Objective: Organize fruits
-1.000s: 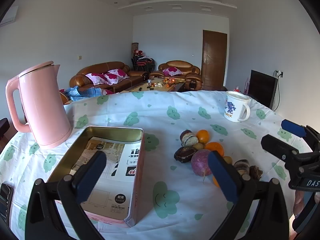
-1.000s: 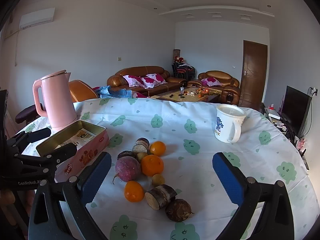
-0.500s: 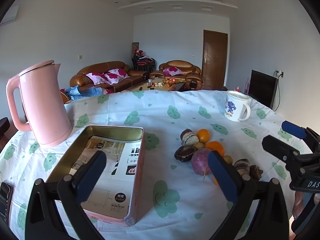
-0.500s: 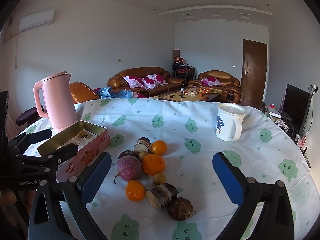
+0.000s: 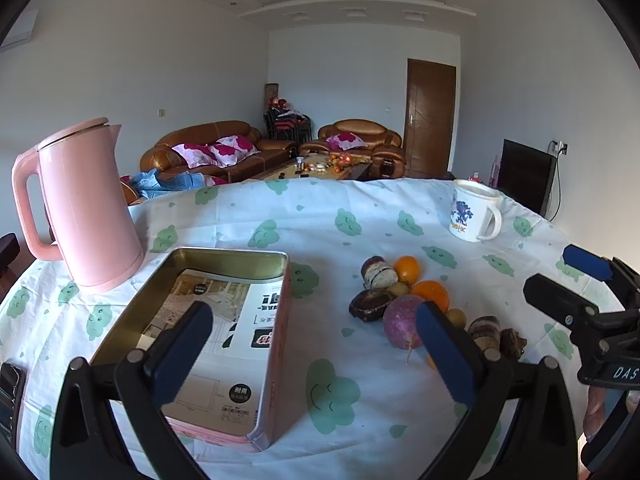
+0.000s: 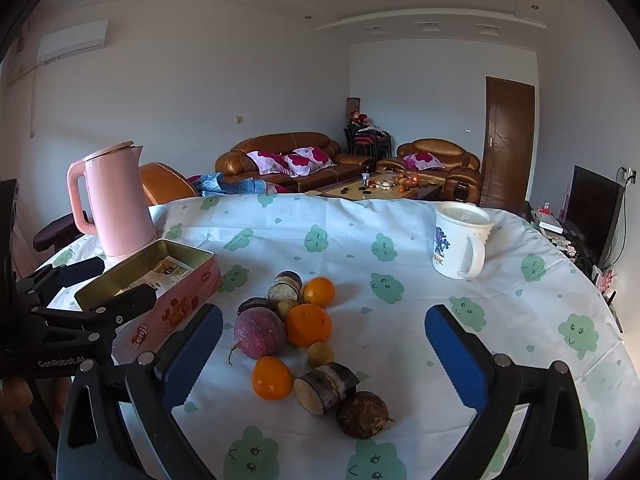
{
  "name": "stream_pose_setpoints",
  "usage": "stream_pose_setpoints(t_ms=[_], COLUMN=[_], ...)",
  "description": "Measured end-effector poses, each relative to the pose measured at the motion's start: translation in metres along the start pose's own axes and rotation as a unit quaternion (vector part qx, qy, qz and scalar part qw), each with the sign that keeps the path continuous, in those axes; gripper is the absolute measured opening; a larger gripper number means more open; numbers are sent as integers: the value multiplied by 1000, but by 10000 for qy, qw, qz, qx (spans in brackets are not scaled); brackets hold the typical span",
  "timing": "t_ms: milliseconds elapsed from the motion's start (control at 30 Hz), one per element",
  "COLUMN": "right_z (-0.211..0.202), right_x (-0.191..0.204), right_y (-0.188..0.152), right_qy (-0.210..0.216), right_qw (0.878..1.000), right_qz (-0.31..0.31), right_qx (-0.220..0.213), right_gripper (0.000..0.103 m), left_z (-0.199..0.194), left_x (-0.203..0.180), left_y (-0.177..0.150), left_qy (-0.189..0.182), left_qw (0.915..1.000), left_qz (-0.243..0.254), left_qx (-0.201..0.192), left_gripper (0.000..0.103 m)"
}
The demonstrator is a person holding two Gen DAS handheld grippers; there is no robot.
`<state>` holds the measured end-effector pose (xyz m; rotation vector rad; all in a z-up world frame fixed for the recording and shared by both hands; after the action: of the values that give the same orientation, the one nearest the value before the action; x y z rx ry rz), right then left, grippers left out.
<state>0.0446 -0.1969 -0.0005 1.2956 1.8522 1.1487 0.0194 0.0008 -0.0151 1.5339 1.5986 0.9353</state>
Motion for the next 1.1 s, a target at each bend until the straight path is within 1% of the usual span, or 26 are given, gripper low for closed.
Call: stream_pose_setpoints(t_ms=[533,767,933,1000,1100], right_z=[1,5,9,11,17], right_x=[-3,-10,-17,-19,-22], right_y=[-3,-11,-16,-19,-28], right_qy=[-5,-32,-33,29,37], right_qw=[10000,9999,9998,9997,9995], right_qz=[18,97,164,165,130], right_qx=[8,68,124,152,292], right_gripper=[102,102,102,102,102], left_z=[1,8,14,17,22], left_x=[0,-2,-5,-7,-9], left_y=[-2,-11,-11,-12,-15], left_qy=[4,18,14,11,-22], left_qw=[10000,9999,9998,9997,9994], left_qz=[2,8,45,63,101], left_qx=[9,114,192,230,335], left_gripper=[103,103,103,103,103])
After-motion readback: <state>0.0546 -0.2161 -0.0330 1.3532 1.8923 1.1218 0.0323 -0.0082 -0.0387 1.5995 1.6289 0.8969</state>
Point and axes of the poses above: each gripper's, at about its wrist camera, not at the fingertips, and z roughly the way its jaws point, x to its left, y to its top, the point moved 2 cm from there along z, roughly the way its jaws point, and after that the axes turned 1 degree about z, right-handed, at the moved point
